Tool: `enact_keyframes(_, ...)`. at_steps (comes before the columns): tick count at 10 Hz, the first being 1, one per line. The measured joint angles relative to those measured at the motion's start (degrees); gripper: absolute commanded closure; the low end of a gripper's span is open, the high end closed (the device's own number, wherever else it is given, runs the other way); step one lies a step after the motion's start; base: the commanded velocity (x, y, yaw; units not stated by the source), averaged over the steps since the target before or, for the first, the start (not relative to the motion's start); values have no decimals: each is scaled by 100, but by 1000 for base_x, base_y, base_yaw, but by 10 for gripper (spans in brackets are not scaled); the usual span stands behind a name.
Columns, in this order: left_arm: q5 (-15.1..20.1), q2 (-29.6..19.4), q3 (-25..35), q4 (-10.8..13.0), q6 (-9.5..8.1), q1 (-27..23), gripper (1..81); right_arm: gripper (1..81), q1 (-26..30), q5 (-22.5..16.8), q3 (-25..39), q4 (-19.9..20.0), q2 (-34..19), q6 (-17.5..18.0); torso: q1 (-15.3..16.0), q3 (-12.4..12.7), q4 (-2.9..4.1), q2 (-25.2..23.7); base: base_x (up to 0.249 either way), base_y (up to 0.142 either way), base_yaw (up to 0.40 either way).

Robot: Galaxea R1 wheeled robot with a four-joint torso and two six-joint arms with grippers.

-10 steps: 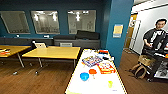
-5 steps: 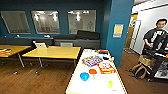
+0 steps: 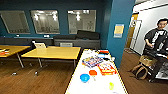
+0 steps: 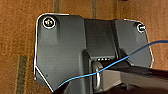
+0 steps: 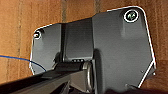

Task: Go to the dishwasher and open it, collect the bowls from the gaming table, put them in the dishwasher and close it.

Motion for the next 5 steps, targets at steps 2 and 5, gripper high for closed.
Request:
enact_keyframes(2, -44, 0, 0, 2, 0, -50, 10, 10, 52, 39, -2, 0, 23, -2, 0, 2, 0, 0, 101, 0, 0)
enact_keyframes(5, -27, 0, 0, 2, 0, 5, 10, 10, -24, 20, -22, 2, 23, 0, 0, 0, 0, 0, 104, 0, 0)
